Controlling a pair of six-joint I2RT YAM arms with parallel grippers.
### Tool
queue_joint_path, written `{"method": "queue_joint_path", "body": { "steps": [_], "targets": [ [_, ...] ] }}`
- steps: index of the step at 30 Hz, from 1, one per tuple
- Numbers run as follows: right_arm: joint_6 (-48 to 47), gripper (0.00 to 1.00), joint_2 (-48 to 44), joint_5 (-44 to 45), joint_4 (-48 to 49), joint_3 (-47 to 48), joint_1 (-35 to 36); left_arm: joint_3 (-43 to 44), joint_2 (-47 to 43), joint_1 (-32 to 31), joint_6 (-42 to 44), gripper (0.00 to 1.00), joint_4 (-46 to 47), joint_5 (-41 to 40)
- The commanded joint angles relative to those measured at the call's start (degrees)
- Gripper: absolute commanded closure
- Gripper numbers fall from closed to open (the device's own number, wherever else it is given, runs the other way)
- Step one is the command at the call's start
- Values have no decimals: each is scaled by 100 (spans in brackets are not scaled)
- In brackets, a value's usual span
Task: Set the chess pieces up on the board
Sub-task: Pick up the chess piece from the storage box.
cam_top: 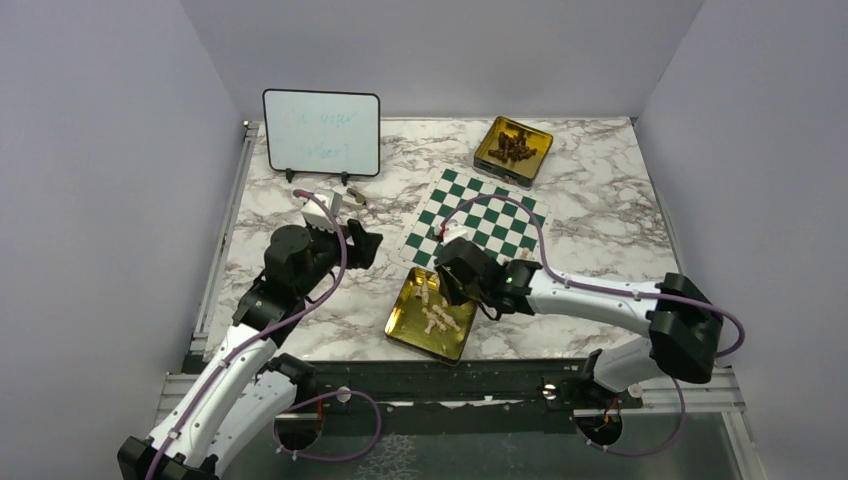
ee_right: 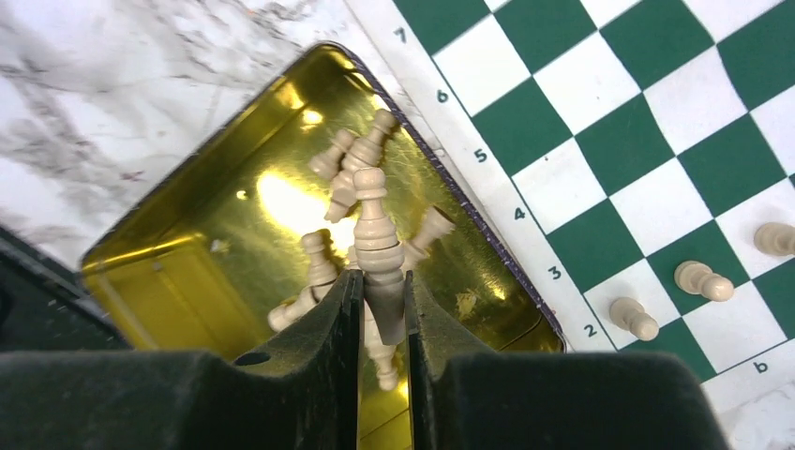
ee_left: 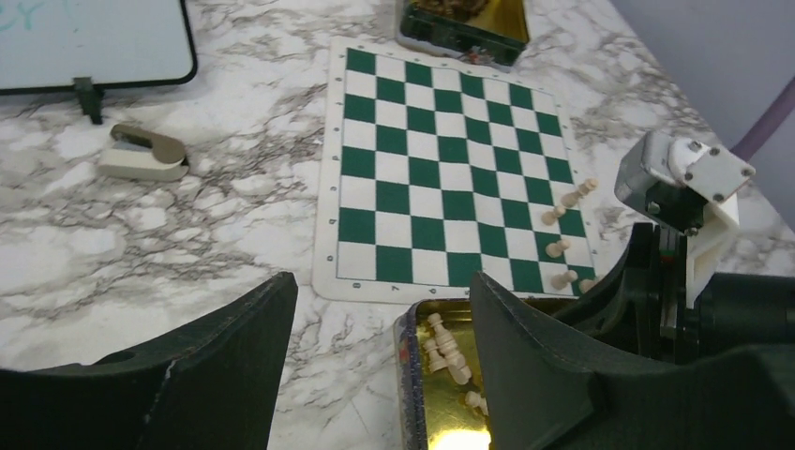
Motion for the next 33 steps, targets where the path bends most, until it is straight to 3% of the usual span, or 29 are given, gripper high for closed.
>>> {"method": "queue_joint_path", "body": {
  "steps": [1,8,11,15,18,21,25,30,33],
  "targets": [
    [-282,83,-480,-495,-263,112,31,-365,-369,21,284,32,1073,1313],
    [-406,84,-937,-1266,-215,123,22,-992,-574,17,836,32,2086,3231],
    [-450,84,-1118,-1610,-215,156,22,-1063,-479,-40,1361,34,2083,3969],
    [-447,84,-1402,-1797,-190,163,22,-1134,-390,-184,1533,34,2065,3944],
    [-455,84,-1650,-1772,-11,25,22,-1089,-262,-190,692,31,2218,3275],
    [-467,85,-1886,-1598,283,-257,22,-1145,-159,-190,-719,30,2592,2877],
    [-543,85,-2221,-1399,856,-675,22,-823,331,-190,-2424,32,2114,2485],
    [-704,85,-2563,-1476,1290,-961,22,-403,1306,-186,-3811,40,1895,3478],
    [-757,85,-2608,-1398,1301,-973,22,-213,1827,-190,-4182,40,1992,4098]
  ]
}}
